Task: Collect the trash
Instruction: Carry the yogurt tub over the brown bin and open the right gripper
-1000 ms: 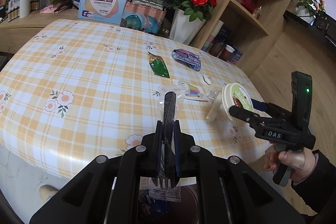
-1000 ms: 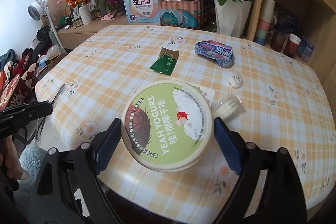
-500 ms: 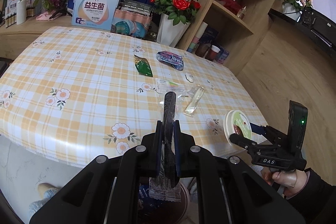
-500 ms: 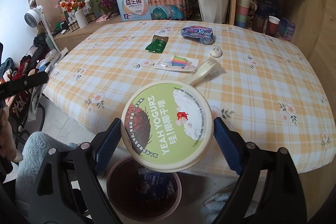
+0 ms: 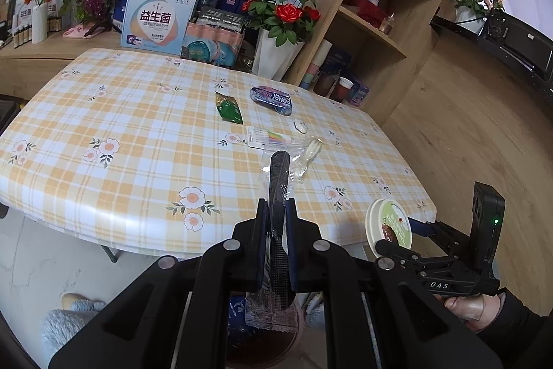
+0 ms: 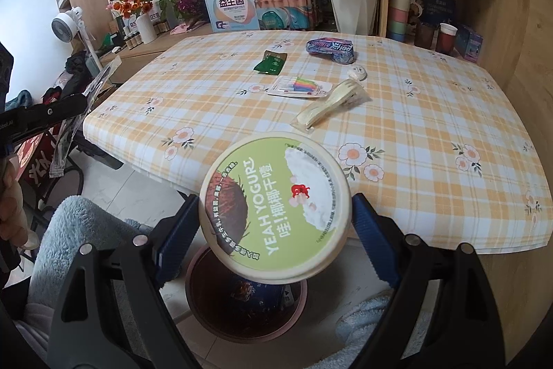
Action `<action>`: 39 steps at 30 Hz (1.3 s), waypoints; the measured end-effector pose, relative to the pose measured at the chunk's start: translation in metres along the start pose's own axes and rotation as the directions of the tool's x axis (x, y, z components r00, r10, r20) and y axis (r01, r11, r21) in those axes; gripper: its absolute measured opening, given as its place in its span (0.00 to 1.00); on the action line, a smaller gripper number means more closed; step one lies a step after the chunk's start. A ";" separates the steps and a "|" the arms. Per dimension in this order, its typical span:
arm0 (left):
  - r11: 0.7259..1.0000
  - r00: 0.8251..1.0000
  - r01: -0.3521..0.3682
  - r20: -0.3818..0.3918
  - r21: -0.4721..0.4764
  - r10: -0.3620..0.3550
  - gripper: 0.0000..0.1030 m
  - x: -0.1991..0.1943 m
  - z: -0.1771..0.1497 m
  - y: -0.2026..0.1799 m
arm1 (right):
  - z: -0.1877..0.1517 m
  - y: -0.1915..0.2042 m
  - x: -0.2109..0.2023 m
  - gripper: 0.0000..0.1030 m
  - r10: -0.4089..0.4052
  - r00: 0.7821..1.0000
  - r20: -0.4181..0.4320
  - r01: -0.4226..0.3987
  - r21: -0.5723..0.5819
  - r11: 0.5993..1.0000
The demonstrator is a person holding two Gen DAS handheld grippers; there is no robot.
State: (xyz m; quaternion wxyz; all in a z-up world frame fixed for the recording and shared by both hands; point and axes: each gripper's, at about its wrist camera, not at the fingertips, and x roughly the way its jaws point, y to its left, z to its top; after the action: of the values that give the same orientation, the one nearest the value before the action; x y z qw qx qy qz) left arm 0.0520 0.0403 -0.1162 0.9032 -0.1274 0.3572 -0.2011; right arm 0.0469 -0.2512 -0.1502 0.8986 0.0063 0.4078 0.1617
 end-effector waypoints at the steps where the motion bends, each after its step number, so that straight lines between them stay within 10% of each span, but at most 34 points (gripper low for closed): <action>1: 1.000 1.000 -0.001 0.001 0.001 0.001 0.10 -0.001 0.000 -0.001 | -0.001 0.001 -0.001 0.83 0.002 1.000 0.001 -0.002 0.000 1.000; 39: 0.998 1.000 -0.021 -0.017 -0.061 0.020 0.10 -0.010 -0.021 0.017 | -0.023 0.043 0.021 0.91 0.078 0.993 -0.091 -0.085 -0.078 0.993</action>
State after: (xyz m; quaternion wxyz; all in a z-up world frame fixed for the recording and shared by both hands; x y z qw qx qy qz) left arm 0.0350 0.0583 -0.1317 0.8979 -0.1498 0.3719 -0.1818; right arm 0.0304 -0.2069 -0.1746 0.8719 -0.0209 0.4394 0.2150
